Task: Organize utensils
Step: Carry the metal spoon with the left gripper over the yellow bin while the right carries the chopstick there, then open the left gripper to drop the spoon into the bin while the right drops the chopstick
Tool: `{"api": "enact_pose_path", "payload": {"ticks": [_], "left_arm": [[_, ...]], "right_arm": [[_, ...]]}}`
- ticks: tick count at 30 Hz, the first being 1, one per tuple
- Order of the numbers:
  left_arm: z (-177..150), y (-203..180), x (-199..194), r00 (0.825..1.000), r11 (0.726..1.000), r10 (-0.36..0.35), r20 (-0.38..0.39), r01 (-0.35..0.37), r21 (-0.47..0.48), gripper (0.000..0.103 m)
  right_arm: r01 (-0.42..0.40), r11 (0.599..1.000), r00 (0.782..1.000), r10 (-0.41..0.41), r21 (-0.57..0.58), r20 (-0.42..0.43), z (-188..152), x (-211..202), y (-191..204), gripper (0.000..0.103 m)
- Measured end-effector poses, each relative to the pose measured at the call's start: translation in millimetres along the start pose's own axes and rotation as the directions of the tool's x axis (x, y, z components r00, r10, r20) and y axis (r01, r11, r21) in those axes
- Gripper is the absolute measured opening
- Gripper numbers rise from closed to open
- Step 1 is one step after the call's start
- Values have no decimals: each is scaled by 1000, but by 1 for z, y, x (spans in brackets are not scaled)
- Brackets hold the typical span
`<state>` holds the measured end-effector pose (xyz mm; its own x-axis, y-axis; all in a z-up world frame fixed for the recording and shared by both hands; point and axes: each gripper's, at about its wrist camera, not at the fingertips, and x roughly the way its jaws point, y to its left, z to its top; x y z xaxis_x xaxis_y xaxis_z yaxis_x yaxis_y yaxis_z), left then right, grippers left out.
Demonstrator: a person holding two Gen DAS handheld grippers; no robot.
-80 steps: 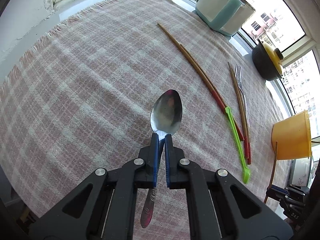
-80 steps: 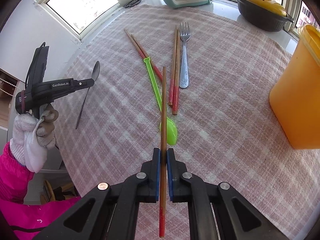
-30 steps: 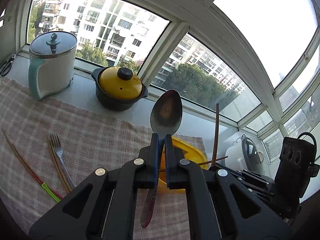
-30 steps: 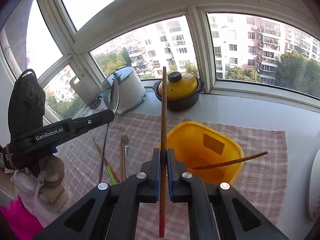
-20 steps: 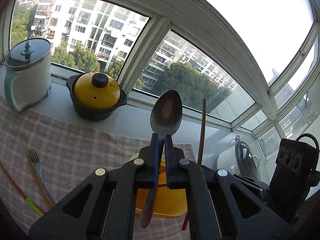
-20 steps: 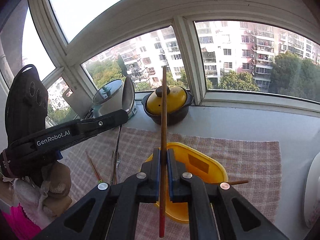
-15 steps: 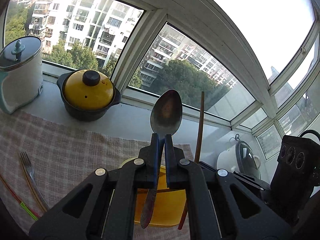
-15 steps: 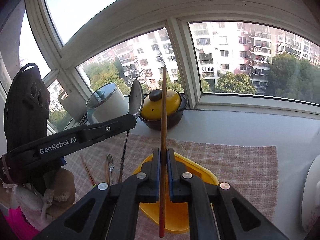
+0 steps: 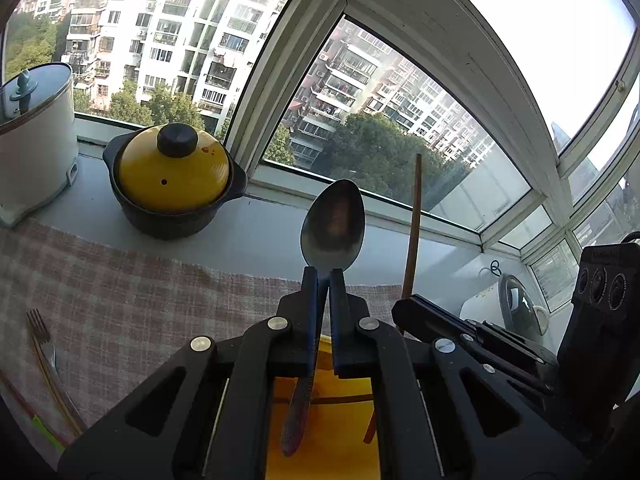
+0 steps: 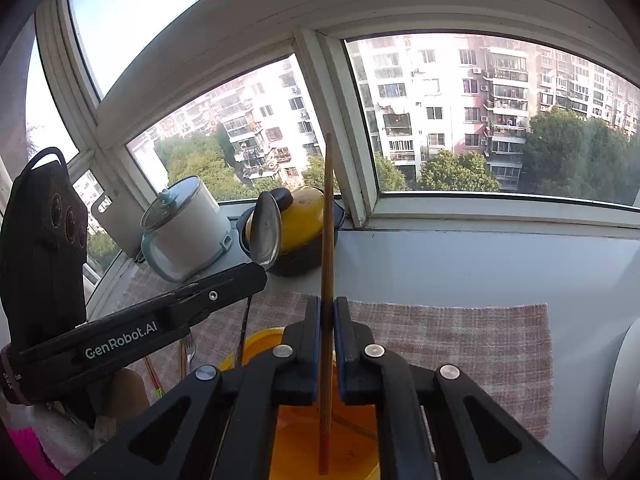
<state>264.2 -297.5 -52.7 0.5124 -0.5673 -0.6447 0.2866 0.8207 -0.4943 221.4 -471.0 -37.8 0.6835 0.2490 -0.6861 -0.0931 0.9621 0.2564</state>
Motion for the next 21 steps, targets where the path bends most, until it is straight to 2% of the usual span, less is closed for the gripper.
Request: {"api": "enact_pose_path", "payload": {"ticks": [10,21], "left_arm": [[-6,4,5,1000,1000,5,-12,-5,11,3],[-10,4,-6,1000,999,16,-18,-15,35,3]], "right_arm": [[6,1000,1000,-6,14,-6,-15,11,-9,4],[25,1000,1000,-24,15,-7,-23,3,-9,4]]}}
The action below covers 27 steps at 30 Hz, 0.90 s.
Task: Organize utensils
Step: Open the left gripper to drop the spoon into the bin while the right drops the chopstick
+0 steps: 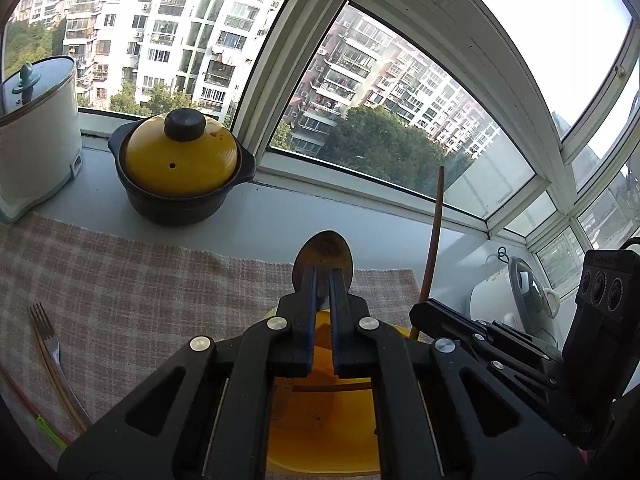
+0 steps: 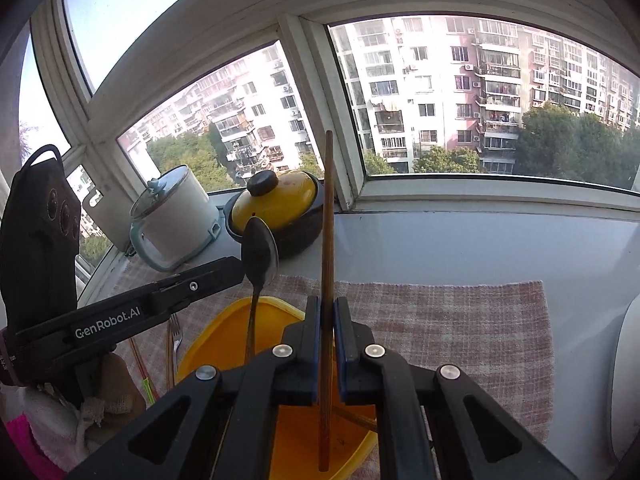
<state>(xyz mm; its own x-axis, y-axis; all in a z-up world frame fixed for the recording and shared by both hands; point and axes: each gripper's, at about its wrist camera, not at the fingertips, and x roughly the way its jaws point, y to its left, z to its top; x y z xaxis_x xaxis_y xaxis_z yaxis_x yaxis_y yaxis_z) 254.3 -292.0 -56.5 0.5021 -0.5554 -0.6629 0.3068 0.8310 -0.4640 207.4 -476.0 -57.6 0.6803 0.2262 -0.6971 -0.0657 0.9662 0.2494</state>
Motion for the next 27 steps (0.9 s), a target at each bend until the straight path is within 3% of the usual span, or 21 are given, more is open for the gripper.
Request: {"api": "enact_pose_path", "payload": {"ticks": [3,5,12,21,22,25,27], "left_arm": [[-2,1,-4,1000,1000,6,6,-6,2,3],[-3,2,-6,1000,1000,15,9,-15,3,3],[-11,9,-15,999,999,33,4,-33,-3,3],[-21,11,-31,998,998,56,5,-56,1,3],[-23,11,-32,998,998,58,4,-58,0,7],[-27,12,-41,998,998,69,13,-69,-6,33],[-31,13,-48,997,997,80,23,-80,-6,35]], "right_arm": [[11,1000,1000,-11,2,0,-3,-3,-1,8],[7,1000,1000,-7,11,2,-5,-6,-2,29],[23,1000,1000,-23,16,5,-17,-18,-3,31],[40,999,999,-40,20,18,-27,-35,2,47],[41,999,999,-41,19,22,-28,-38,2,51],[42,999,999,-42,10,30,-33,-46,7,57],[45,999,998,-45,1,37,-36,-51,11,60]]}}
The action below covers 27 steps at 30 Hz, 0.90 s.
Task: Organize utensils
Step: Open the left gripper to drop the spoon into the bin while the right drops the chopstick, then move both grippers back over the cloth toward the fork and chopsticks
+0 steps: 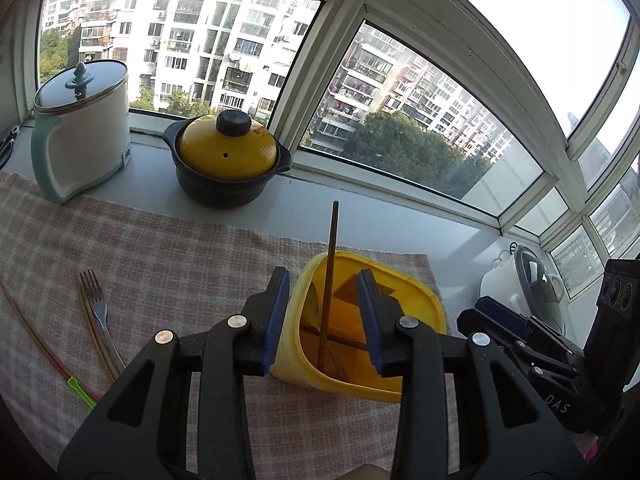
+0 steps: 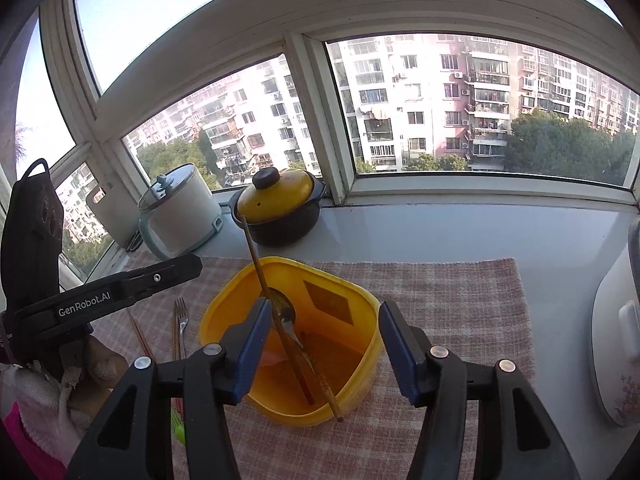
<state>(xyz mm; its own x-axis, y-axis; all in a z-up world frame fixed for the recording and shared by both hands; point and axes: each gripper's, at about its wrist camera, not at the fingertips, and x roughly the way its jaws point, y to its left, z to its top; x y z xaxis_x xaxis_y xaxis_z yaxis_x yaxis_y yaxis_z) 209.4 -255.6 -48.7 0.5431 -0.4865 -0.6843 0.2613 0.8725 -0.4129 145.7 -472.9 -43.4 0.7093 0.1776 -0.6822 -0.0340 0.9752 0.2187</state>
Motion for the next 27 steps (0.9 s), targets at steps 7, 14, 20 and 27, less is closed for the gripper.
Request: {"api": "enact_pose_path", "payload": {"ticks": [7,14,20,27], "left_arm": [[-14,12,-25,999,999,52,9,-52,-4,42],[-38,44,-50,988,988,153,32,-152,-35,42],[-63,99,-76,974,964,228,-12,-227,-138,42],[-85,166,-107,954,925,291,-76,-301,-231,42]], "right_arm": [[-12,1000,1000,13,-23,20,-9,-18,12,85],[-44,997,999,45,-60,6,-22,-26,27,90],[-72,992,997,74,-107,12,-34,-32,42,90],[-123,978,992,121,-168,-22,-42,-28,68,90]]}}
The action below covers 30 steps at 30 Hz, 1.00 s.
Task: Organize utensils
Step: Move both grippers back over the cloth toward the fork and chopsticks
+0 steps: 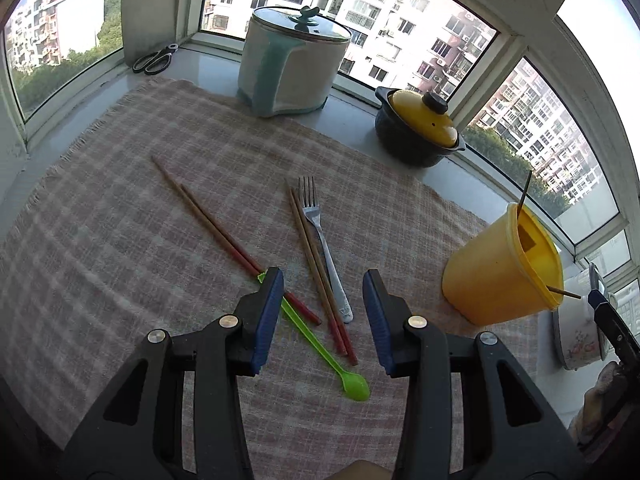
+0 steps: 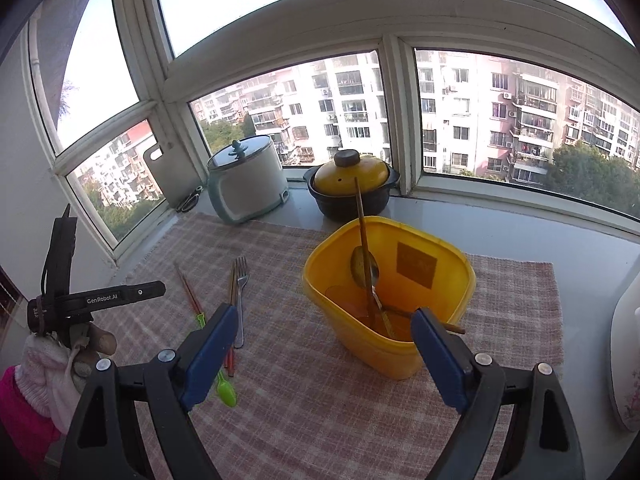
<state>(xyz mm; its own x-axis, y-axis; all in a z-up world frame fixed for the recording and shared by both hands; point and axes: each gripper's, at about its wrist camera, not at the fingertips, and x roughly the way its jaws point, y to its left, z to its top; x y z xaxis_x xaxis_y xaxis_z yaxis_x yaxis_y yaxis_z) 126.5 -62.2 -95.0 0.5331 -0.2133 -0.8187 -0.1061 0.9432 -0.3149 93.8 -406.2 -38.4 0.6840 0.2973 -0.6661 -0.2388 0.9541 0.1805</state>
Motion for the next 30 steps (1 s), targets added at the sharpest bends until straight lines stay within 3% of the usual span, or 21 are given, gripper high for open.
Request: {"api": "enact_pose_path", "payload": {"ticks": [4,9,16,22,30], "left_arm": [[0,29,-2,999,999,32,-20,-32,-2,42],[2,63,6,998,999,20,-64,-21,-26,42],[13,96,17,994,999,-13,-107,9,-41,42],[21,110,29,989,999,-33,-141,29,-34,42],[26,123,42,986,998,-44,-161,37,-44,42]], "right_arm": [[-20,999,999,19,-40,-26,0,9,24,90],[-56,996,996,51,-69,-66,3,27,59,88],[-107,991,982,92,-84,-163,5,68,104,75],[-163,986,953,145,-44,-266,6,110,126,58],[-211,977,891,199,16,-409,5,169,139,38]]}}
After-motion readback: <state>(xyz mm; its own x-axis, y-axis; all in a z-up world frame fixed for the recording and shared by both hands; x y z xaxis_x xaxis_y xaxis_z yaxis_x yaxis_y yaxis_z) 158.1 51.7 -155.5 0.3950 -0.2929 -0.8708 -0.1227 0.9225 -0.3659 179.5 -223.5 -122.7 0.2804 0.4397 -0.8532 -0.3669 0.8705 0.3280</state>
